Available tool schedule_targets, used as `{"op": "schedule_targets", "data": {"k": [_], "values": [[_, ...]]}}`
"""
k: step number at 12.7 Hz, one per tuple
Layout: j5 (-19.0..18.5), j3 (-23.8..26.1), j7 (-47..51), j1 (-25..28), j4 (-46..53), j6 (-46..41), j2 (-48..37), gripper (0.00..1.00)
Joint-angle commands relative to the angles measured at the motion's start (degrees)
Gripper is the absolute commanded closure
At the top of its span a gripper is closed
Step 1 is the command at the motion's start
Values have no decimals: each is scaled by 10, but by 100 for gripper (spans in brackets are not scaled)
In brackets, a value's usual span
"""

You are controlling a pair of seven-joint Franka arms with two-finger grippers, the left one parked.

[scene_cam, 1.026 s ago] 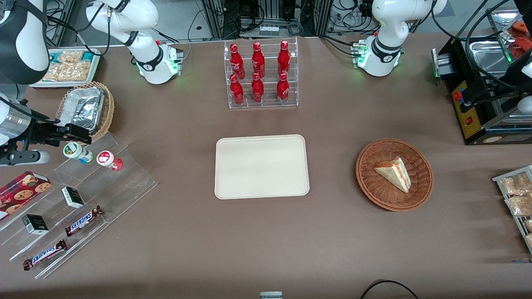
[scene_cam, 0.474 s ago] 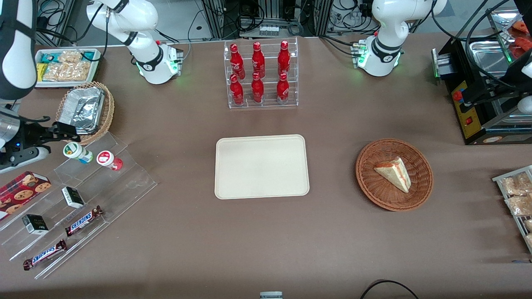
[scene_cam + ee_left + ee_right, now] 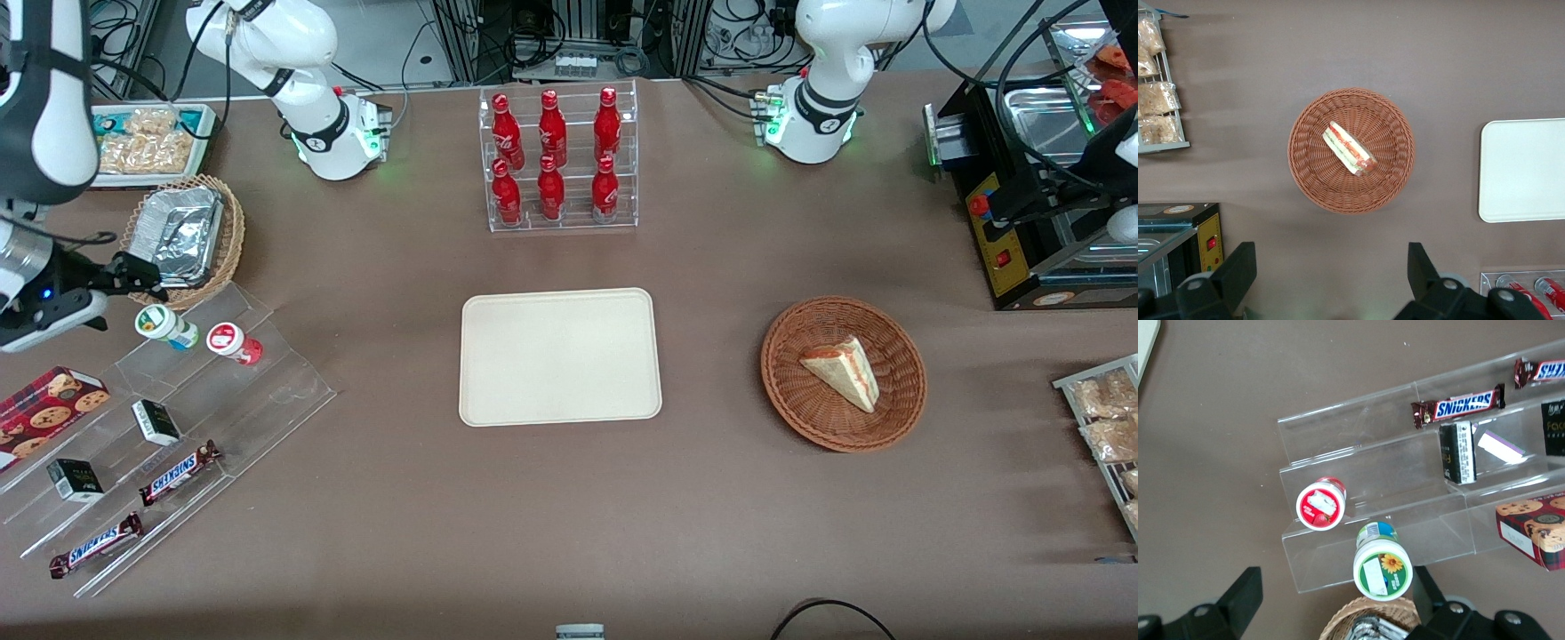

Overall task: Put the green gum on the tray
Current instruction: 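Lower the open right gripper around the green gum tub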

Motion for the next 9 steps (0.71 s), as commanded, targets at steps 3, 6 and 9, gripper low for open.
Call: {"op": "schedule_targets", "data": {"k": [3, 6, 9], "values": [[-7, -8, -42, -24, -102, 92, -56, 0], [-7, -12, -42, -36, -114, 120, -35, 0], [-5, -18, -41, -39, -121, 139, -21, 0]]}}
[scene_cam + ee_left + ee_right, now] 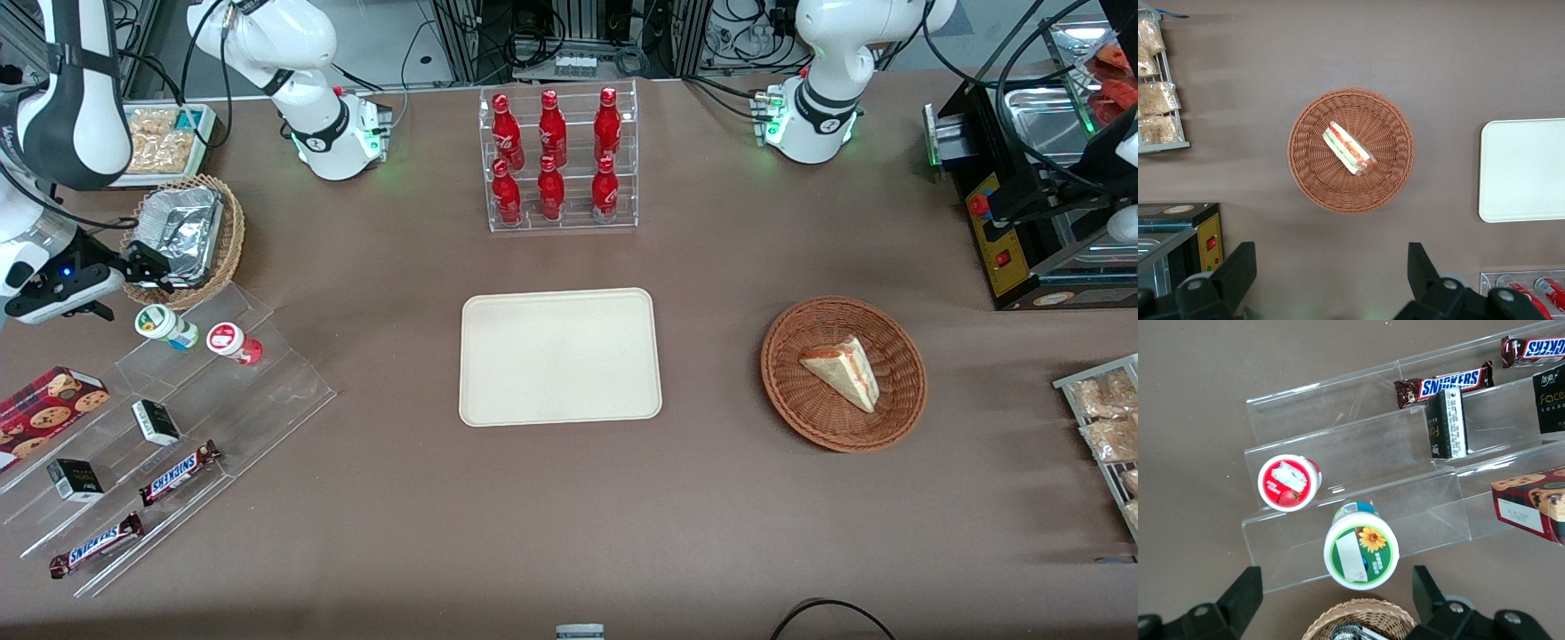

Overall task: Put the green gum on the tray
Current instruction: 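Lower the open right gripper around the green gum tub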

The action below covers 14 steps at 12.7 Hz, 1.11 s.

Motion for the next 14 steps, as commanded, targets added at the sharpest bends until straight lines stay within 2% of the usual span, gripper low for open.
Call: {"op": "schedule_targets", "data": {"k": [1, 14], "values": [[-5, -4, -5, -6, -8, 30, 18, 0], [-7, -4, -25, -3, -17, 74, 57, 0]]}}
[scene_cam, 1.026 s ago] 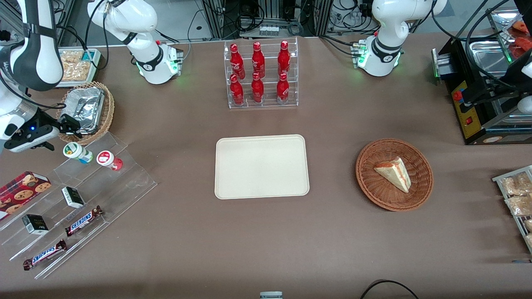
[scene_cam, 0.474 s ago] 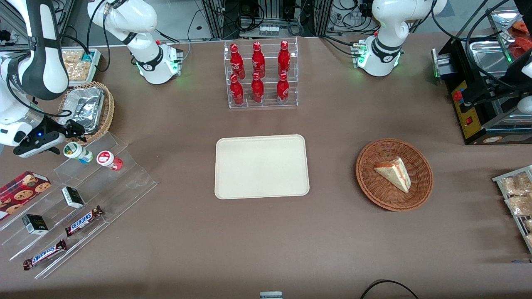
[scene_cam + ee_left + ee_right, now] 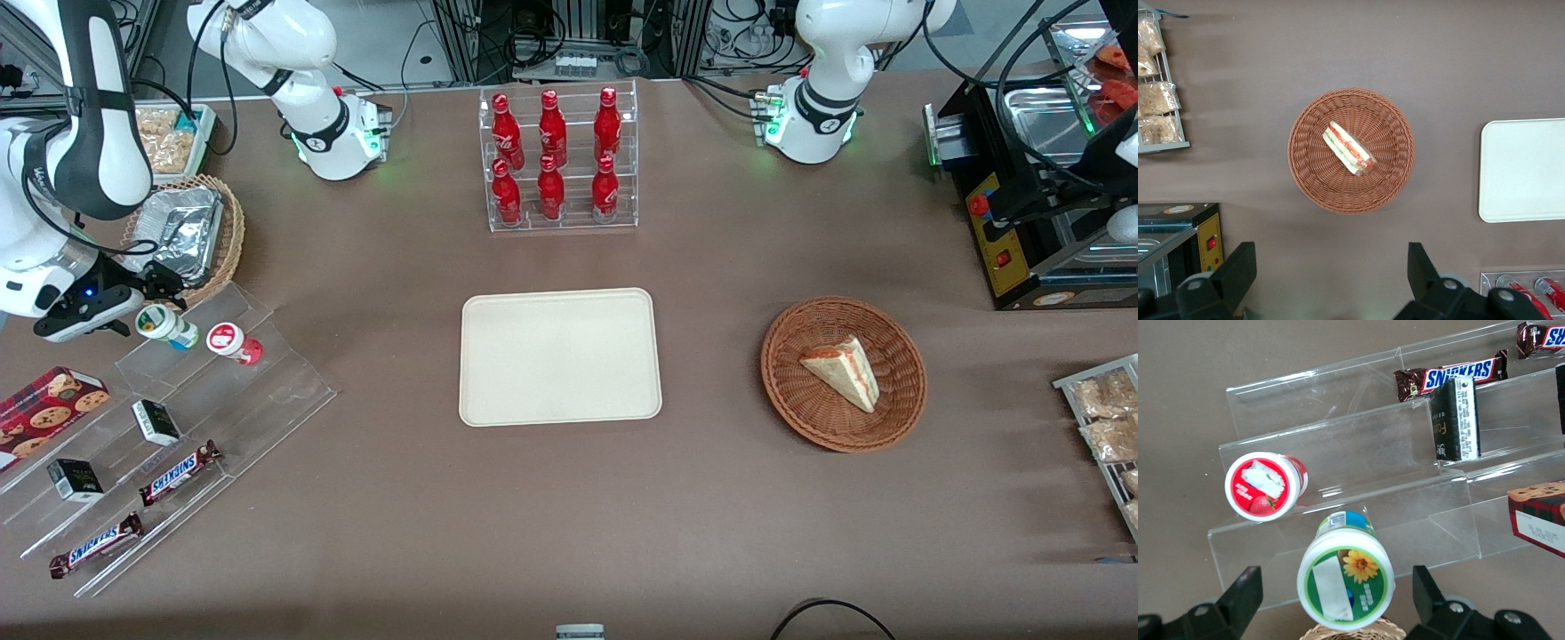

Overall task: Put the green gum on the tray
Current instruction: 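Lower the open right gripper around the green gum tub, then close the right gripper on the green gum tub and lift it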

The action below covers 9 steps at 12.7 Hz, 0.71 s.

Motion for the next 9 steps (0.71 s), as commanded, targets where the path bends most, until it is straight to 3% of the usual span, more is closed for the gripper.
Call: {"op": "schedule_targets", "data": {"k": [1, 6, 7, 8, 9], "values": [[-7, -1, -6, 1, -3, 19, 10, 0], [-7, -1, -6, 0, -2, 17, 9, 1], [-7, -1, -12, 0, -2, 17, 9, 7], [-7, -1, -14, -1, -2, 17, 9, 31], [-6, -1, -14, 0, -2, 15, 8, 61]]}}
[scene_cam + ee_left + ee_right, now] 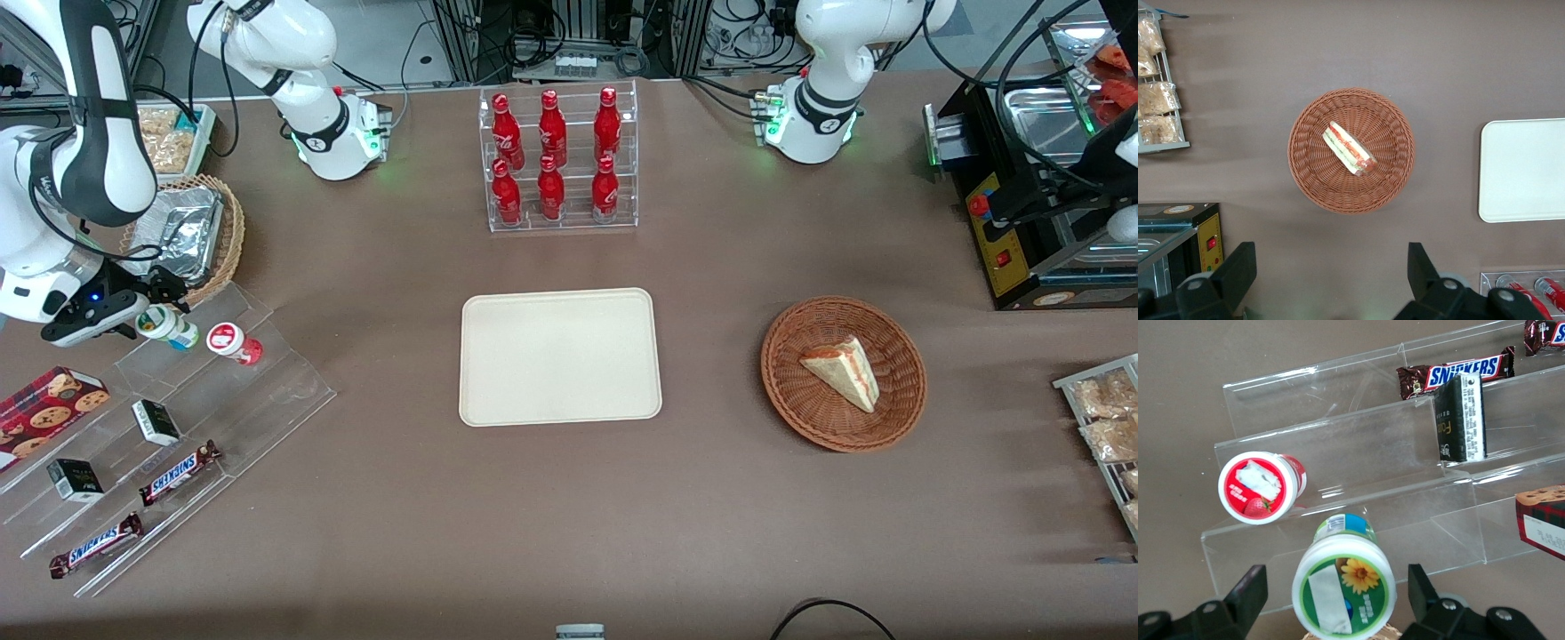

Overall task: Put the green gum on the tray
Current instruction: 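Close the right gripper on the green gum tub and lift it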

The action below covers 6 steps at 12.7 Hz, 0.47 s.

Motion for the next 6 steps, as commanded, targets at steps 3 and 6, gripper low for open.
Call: {"op": "schedule_targets", "data": {"k": [3, 6], "values": [[-6, -2, -7, 2, 0, 2, -2, 100], [-6, 0, -6, 3, 6, -7, -3, 100]]}}
